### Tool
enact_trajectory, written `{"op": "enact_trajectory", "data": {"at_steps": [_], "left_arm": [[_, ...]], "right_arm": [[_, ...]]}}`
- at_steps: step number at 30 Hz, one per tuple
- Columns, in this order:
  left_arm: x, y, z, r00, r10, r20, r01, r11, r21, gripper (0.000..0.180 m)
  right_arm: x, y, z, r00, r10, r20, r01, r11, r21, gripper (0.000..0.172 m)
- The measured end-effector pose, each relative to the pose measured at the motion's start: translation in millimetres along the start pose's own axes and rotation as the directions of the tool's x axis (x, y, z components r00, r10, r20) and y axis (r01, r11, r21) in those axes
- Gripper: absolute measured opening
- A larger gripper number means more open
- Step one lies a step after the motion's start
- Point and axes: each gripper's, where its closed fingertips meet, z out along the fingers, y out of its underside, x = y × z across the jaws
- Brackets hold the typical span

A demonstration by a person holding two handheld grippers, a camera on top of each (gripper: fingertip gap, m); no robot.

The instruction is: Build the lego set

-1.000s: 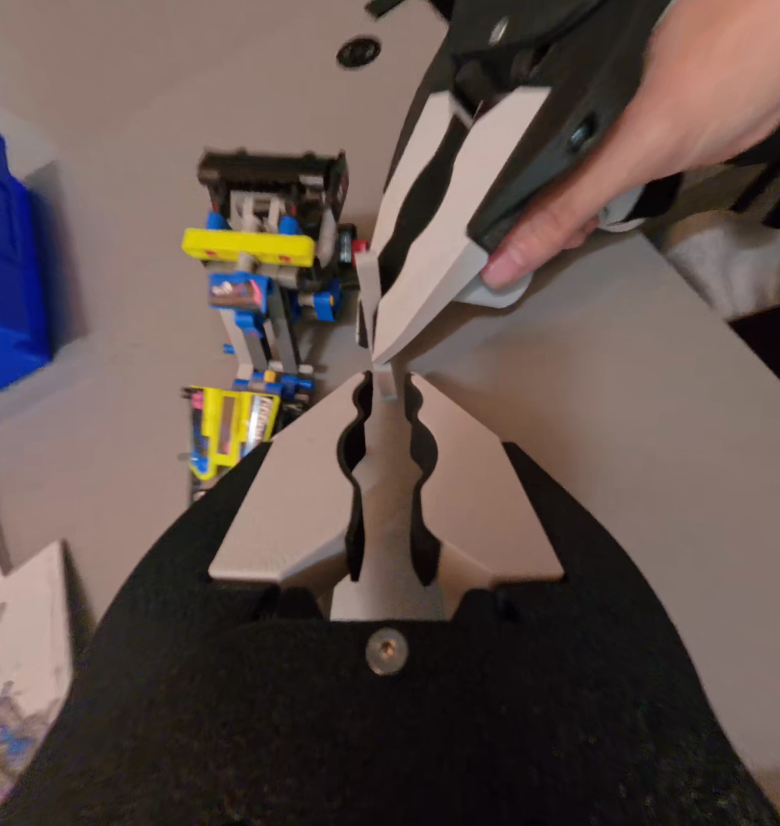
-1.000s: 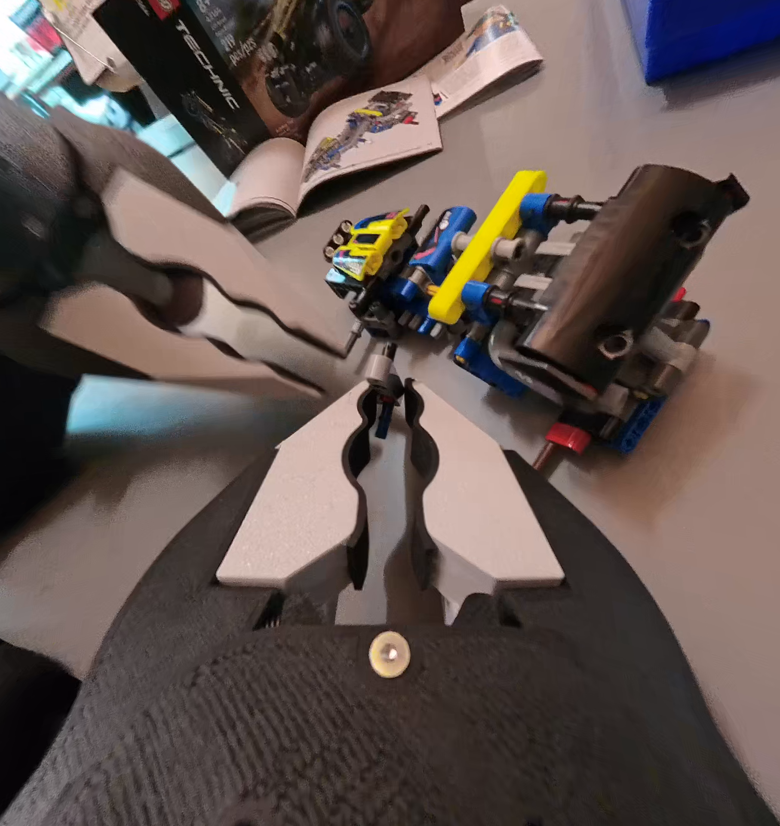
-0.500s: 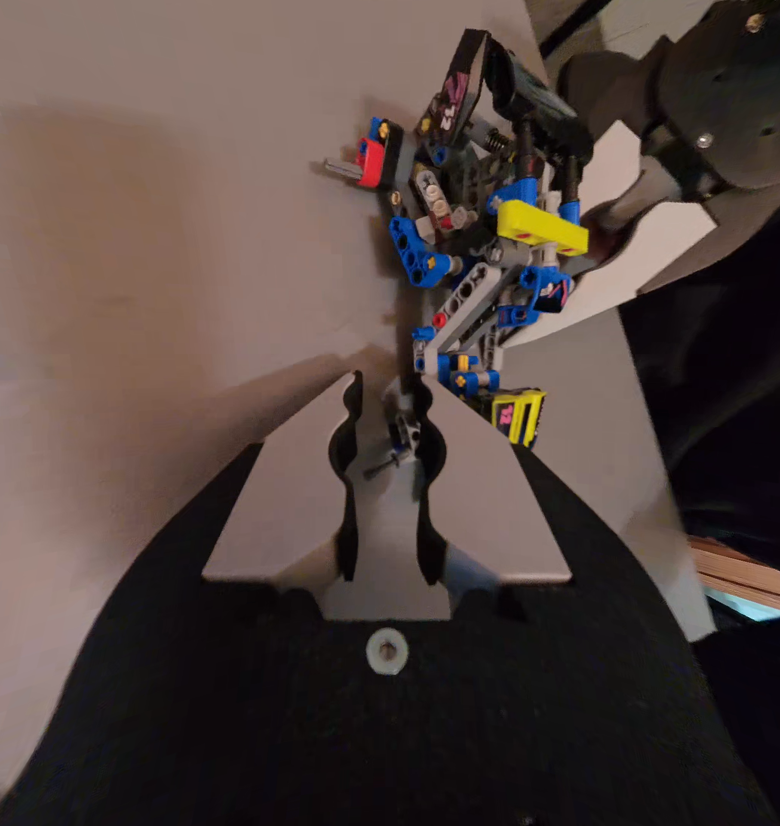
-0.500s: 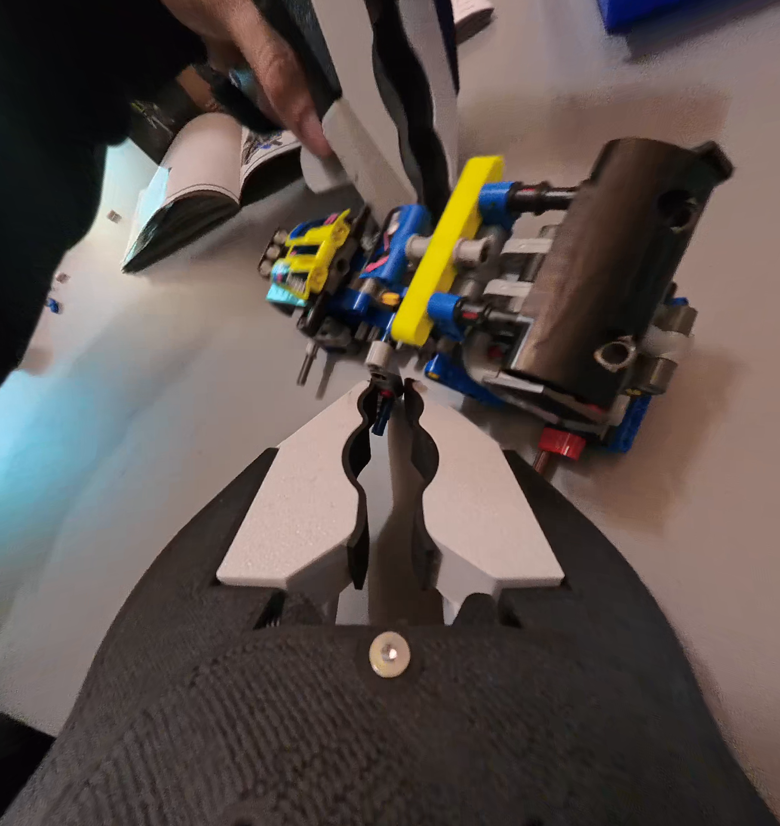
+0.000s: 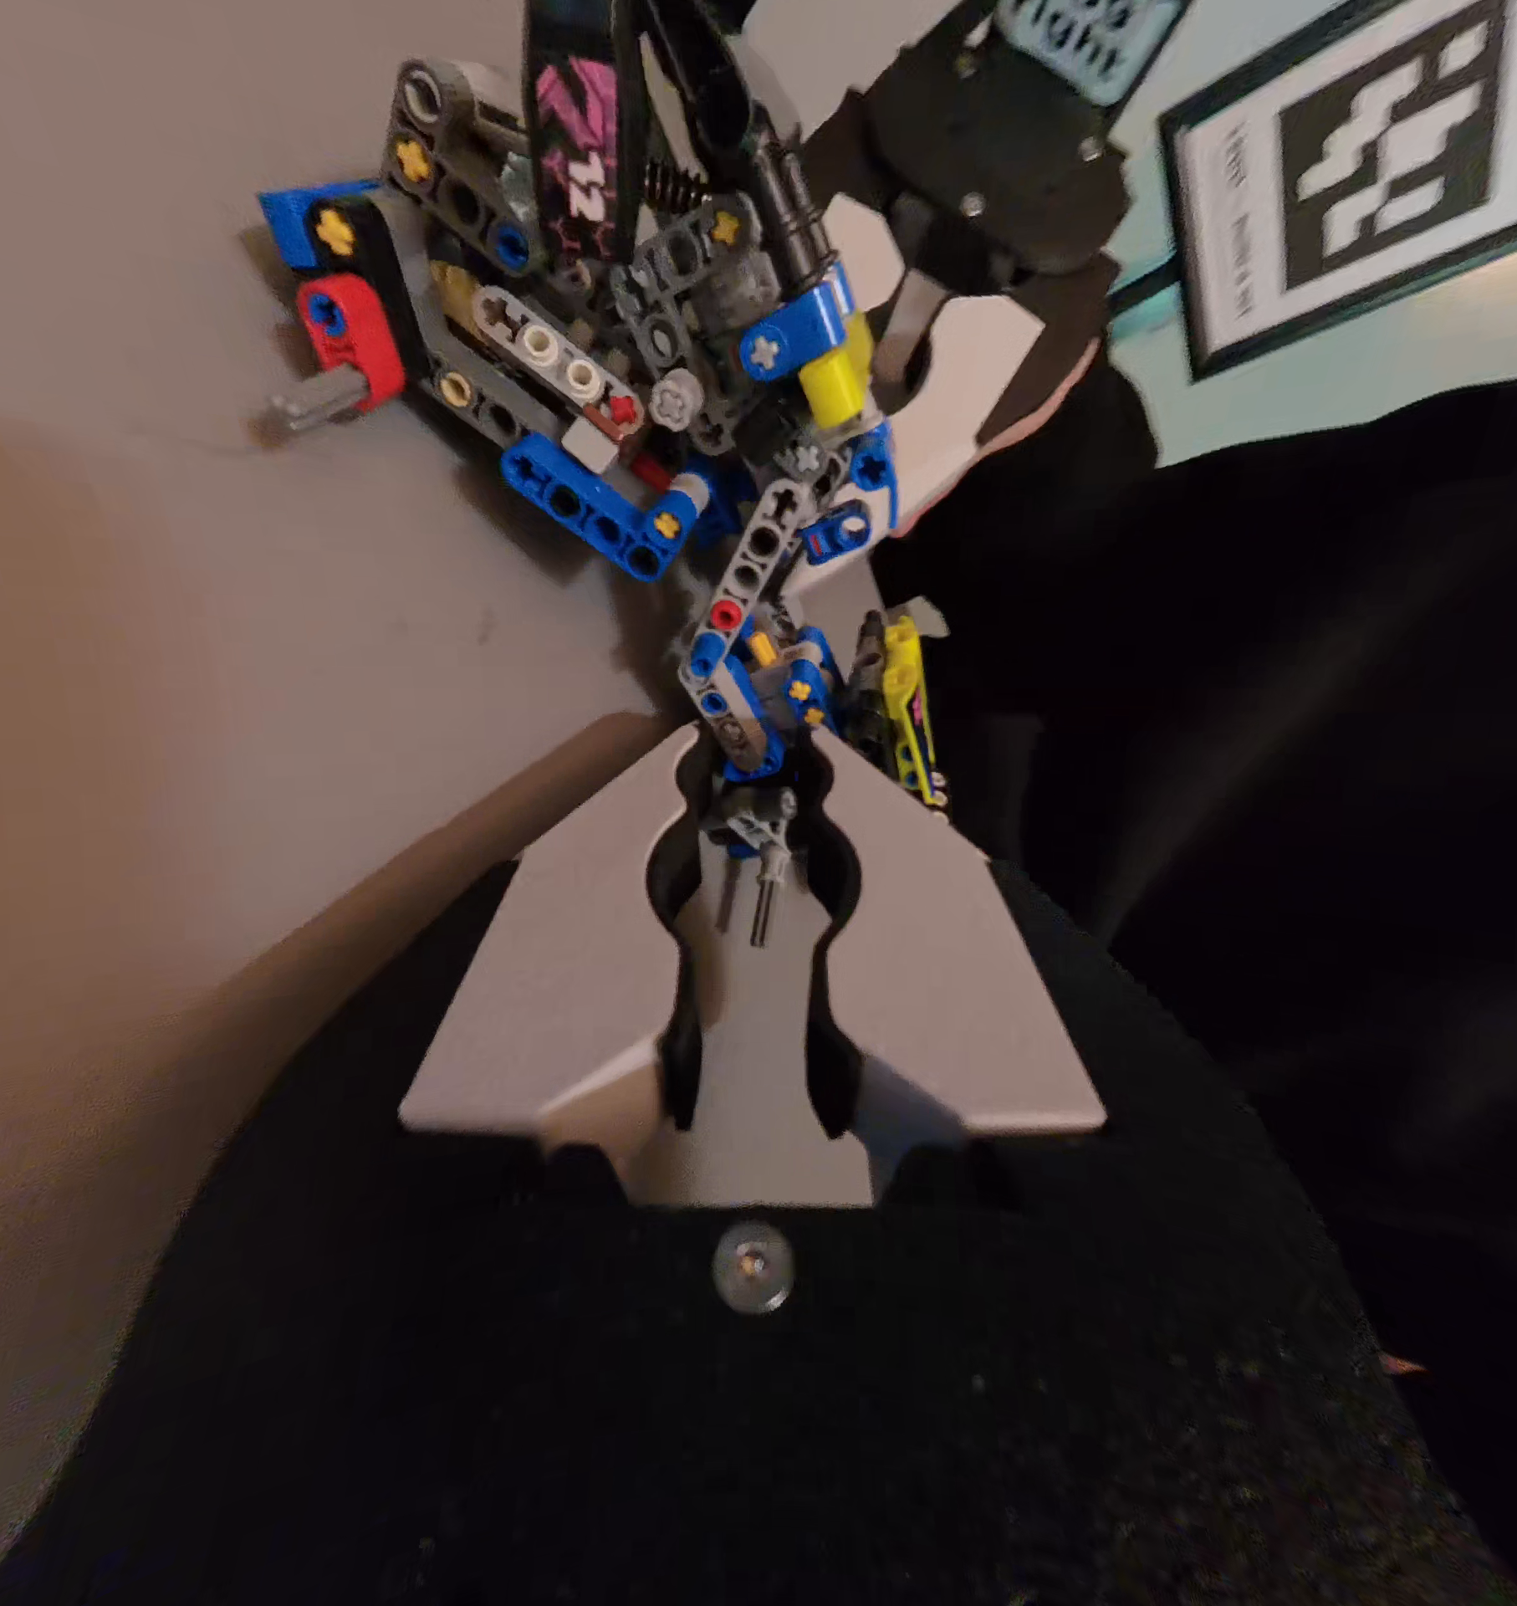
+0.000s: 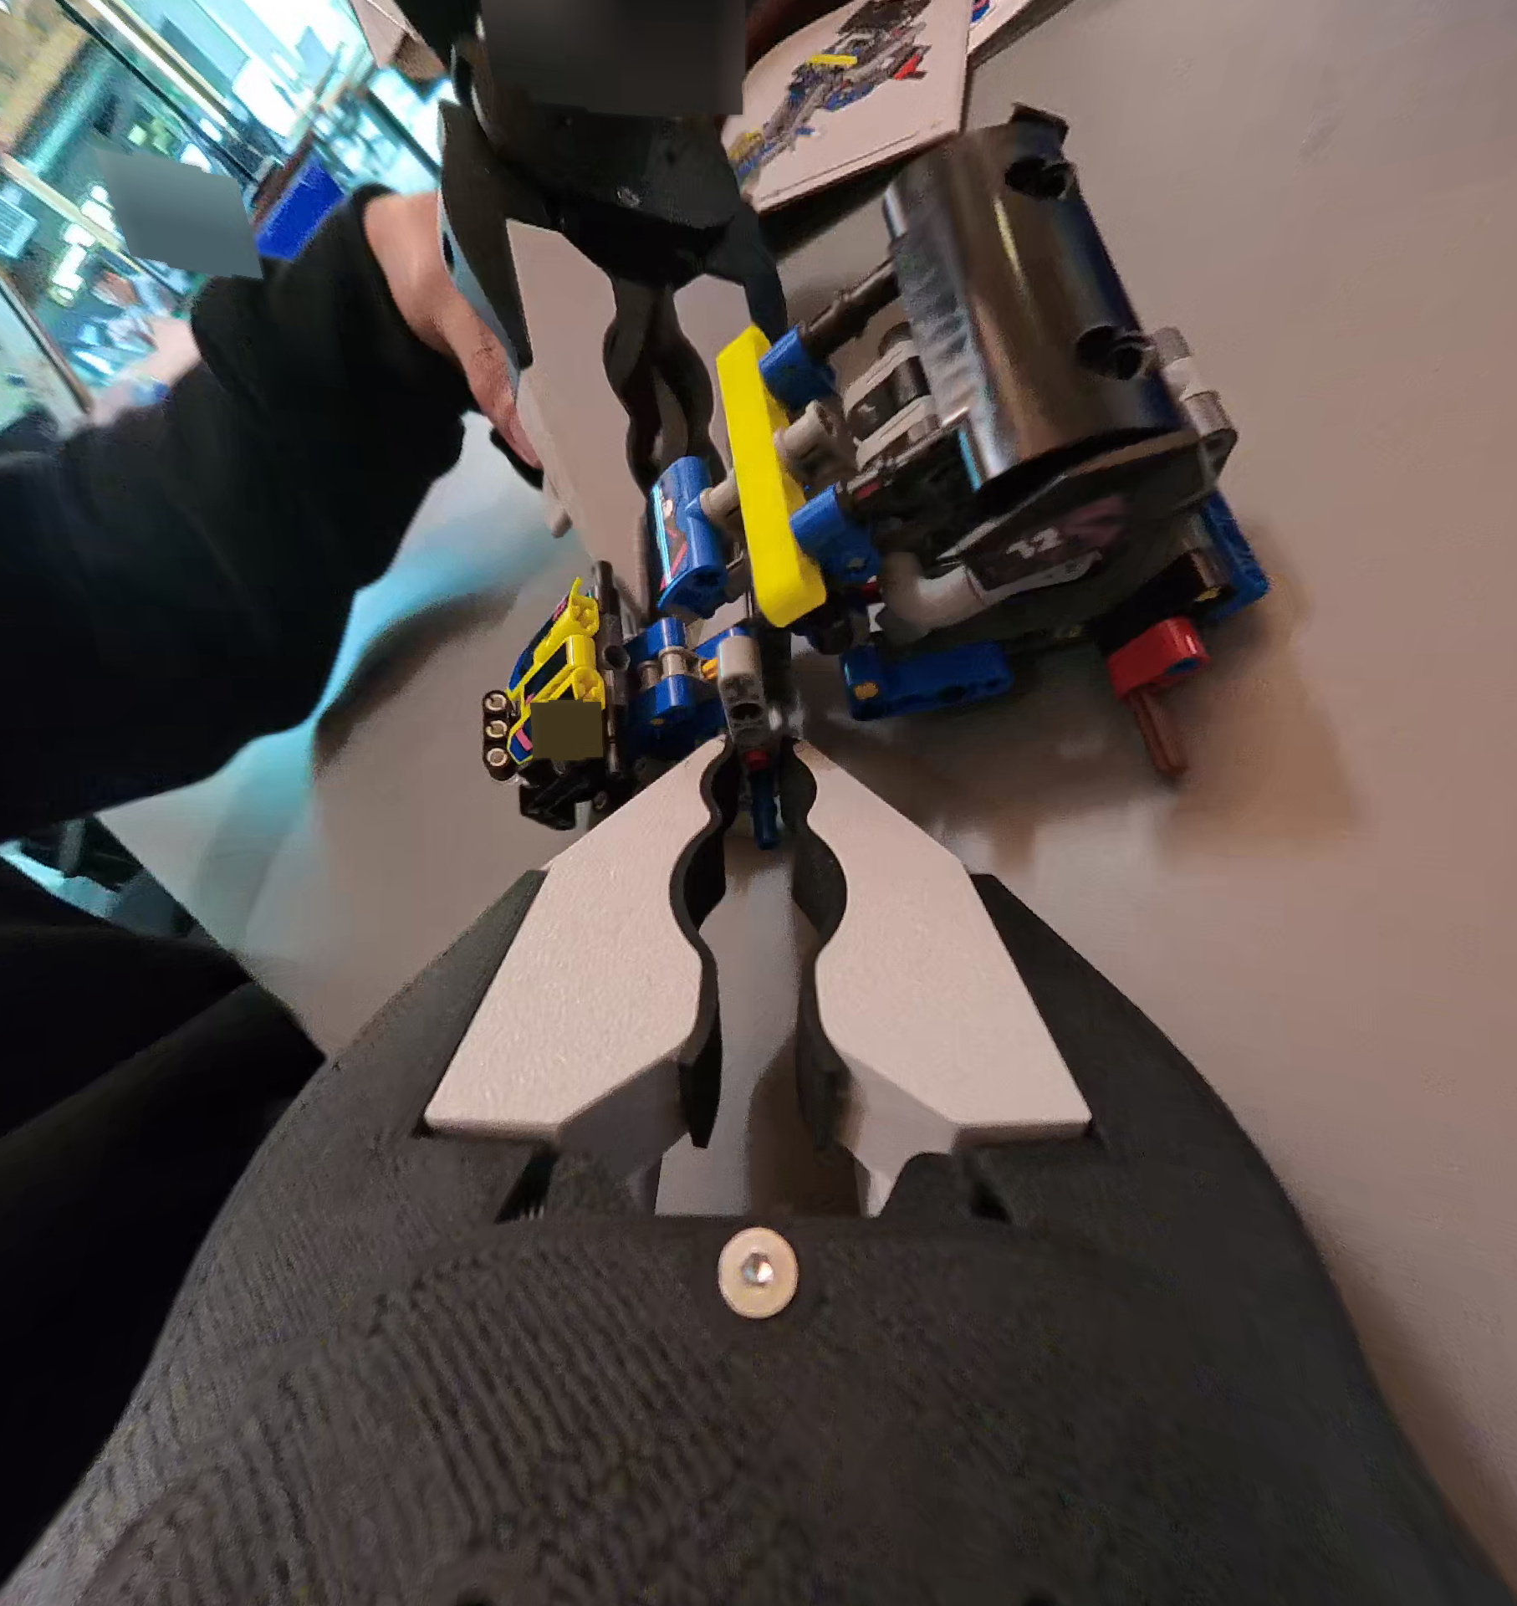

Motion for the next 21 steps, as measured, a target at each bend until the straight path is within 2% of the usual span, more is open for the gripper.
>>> {"op": "enact_trajectory", "data": {"at_steps": [1,4,6,8,11,14,16,17,19,21], "left_arm": [[1,-3,-2,1.000,-0.012,-0.006,0.012,0.999,0.031,0.014],[2,-10,-4,1.000,-0.017,0.007,0.016,0.998,0.065,0.012],[-8,-10,-11,0.992,0.032,0.121,-0.037,0.998,0.041,0.014],[-6,-26,-27,0.964,0.110,0.241,-0.134,0.987,0.084,0.013],[41,-55,-29,0.901,0.299,0.313,-0.349,0.929,0.119,0.013],[80,-62,2,0.761,0.547,0.349,-0.565,0.823,-0.057,0.017],[77,-63,21,0.634,0.674,0.380,-0.649,0.731,-0.213,0.022],[71,-62,27,0.593,0.709,0.382,-0.657,0.700,-0.280,0.025],[62,-56,37,0.596,0.731,0.333,-0.643,0.683,-0.347,0.025],[62,-53,42,0.626,0.726,0.285,-0.644,0.687,-0.335,0.015]], "right_arm": [[-1,-1,-1,1.000,0.007,0.026,-0.007,1.000,0.002,0.006],[2,-2,-3,0.999,0.038,0.037,-0.039,0.999,0.002,0.006],[3,-3,-8,0.999,0.012,0.036,-0.013,1.000,0.022,0.006],[1,-5,-15,0.999,-0.012,0.042,0.010,0.999,0.052,0.006],[-15,-15,-22,0.996,-0.077,0.050,0.069,0.987,0.148,0.006],[-16,-14,-23,0.991,-0.128,-0.047,0.133,0.985,0.113,0.005],[-29,-12,-21,0.982,-0.187,-0.026,0.188,0.980,0.072,0.006],[-32,-14,-21,0.979,-0.203,-0.028,0.204,0.977,0.065,0.006],[-41,-18,-23,0.972,-0.233,-0.016,0.233,0.969,0.080,0.005],[-36,-17,-27,0.968,-0.243,-0.057,0.247,0.967,0.061,0.006]]}}
